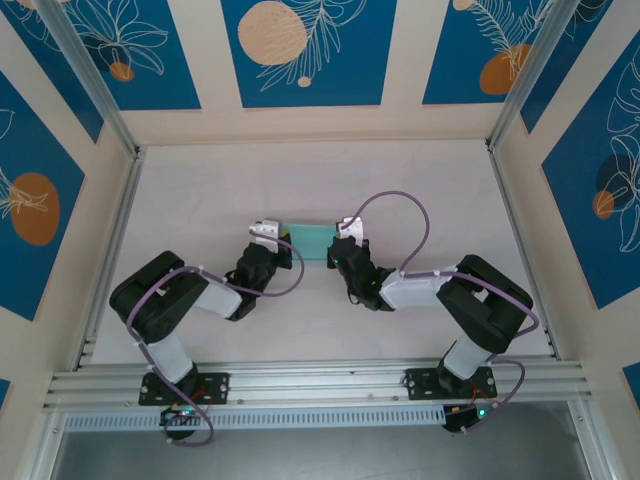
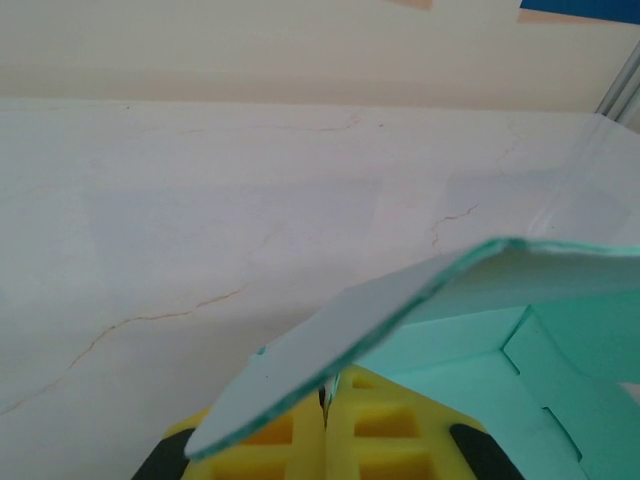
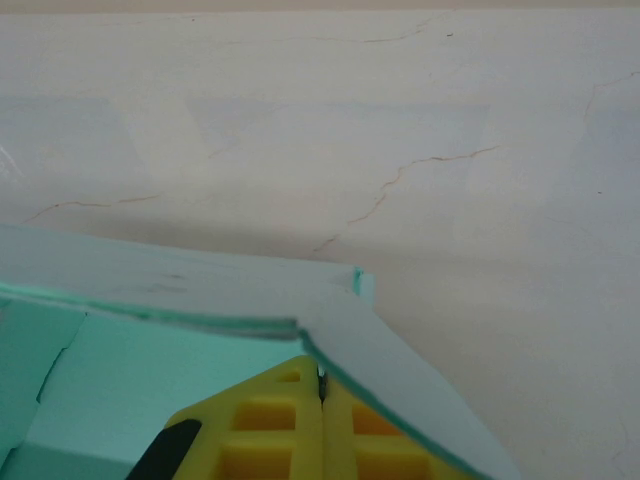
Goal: Fold the paper box
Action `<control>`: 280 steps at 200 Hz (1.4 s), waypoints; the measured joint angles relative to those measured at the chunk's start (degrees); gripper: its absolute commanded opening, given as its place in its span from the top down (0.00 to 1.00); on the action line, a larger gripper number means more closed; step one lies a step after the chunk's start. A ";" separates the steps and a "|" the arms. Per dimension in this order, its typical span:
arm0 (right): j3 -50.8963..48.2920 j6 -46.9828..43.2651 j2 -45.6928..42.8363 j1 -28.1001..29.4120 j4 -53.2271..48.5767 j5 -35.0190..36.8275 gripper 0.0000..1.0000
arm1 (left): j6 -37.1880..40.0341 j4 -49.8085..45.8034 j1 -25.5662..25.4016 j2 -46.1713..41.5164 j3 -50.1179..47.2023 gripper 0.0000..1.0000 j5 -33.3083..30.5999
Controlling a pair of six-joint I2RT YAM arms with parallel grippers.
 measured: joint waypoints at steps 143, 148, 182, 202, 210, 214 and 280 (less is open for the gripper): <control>-2.12 0.20 0.37 1.44 1.29 2.34 1.00 | 0.04 10.32 -1.11 4.72 -2.43 0.94 0.07; -2.12 0.17 0.37 1.44 1.29 2.38 1.00 | -0.09 9.79 -1.14 4.33 -2.43 0.94 0.26; -2.12 0.17 0.37 1.44 1.25 2.82 1.00 | -2.29 3.54 -1.20 0.39 -2.40 0.94 1.66; -2.08 0.20 0.37 1.44 1.05 2.97 1.00 | -3.67 -2.08 -1.29 -2.47 -1.73 0.94 2.12; -2.03 0.20 0.37 1.44 1.01 2.97 1.00 | -4.22 -3.98 -1.29 -3.21 -1.33 0.94 2.23; -2.01 0.20 0.37 1.44 0.96 2.97 1.00 | -4.42 -4.83 -1.29 -3.50 -1.11 0.94 2.23; -1.97 0.39 0.31 1.44 0.63 3.21 1.00 | -7.63 -8.07 -1.31 -3.13 1.14 0.94 2.21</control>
